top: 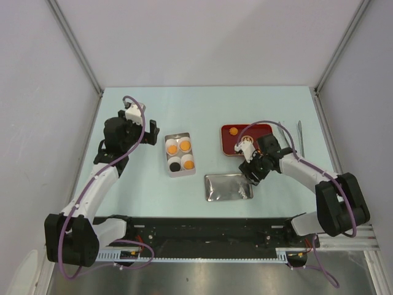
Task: Pack the cookies
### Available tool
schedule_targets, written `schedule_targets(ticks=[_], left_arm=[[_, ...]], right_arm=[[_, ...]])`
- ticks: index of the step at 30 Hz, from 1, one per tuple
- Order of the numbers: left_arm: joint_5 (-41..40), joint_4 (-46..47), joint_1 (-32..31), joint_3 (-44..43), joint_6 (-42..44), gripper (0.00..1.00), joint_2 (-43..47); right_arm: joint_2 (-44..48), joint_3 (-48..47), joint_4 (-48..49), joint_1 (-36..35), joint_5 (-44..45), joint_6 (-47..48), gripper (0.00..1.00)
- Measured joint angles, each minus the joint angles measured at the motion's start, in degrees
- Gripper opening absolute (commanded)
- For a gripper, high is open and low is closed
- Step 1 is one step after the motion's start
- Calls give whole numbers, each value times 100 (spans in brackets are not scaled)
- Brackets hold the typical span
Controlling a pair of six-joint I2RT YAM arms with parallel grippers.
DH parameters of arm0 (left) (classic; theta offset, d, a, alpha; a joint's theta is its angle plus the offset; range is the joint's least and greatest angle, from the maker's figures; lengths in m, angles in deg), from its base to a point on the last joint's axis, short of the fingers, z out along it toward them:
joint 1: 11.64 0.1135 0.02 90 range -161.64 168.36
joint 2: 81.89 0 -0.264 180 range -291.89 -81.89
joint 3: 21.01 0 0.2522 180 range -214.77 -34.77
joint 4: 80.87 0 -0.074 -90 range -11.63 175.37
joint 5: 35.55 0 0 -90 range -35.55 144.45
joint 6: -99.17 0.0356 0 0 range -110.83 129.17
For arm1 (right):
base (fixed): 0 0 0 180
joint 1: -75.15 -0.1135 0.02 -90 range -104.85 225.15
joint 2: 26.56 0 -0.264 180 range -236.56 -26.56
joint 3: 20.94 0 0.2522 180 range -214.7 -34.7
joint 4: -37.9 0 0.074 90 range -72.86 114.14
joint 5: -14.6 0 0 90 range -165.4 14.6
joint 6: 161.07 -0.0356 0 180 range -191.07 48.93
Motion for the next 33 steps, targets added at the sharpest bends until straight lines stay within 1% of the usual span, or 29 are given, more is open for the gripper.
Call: schedule_targets(ticks=[10,13,14,16,17,19,20,21,22,23,29,33], left_arm=[[0,0,0,0,0,100,-17],[0,0,0,0,0,100,-17],[0,0,0,0,0,100,-17],[0,0,0,0,0,100,-17],[0,0,0,0,2,100,-17],[0,-2,0,0,0,100,-17],[0,-2,0,0,0,100,-17],[0,0,0,0,0,100,-17],[0,0,0,0,2,100,-17],[2,-2,0,0,0,100,-17],[33,-2,0,0,2,100,-17],[254,-2,0,0,15,99,-15]], right_arm=[[-356,0,87,-278,203,44,55],[-437,-28,144,-350,273,59,49],[-463,-44,146,-378,278,63,45],[-501,-76,162,-415,278,70,39],[-516,-92,190,-428,278,76,32],[-568,-131,221,-439,328,98,23],[-608,-160,221,-439,323,90,14],[-645,-201,216,-442,326,76,10],[-691,-251,197,-444,323,79,3],[-732,-317,166,-444,313,68,1],[-778,-695,-162,-350,251,11,0],[-553,-960,-415,-234,208,-76,0]])
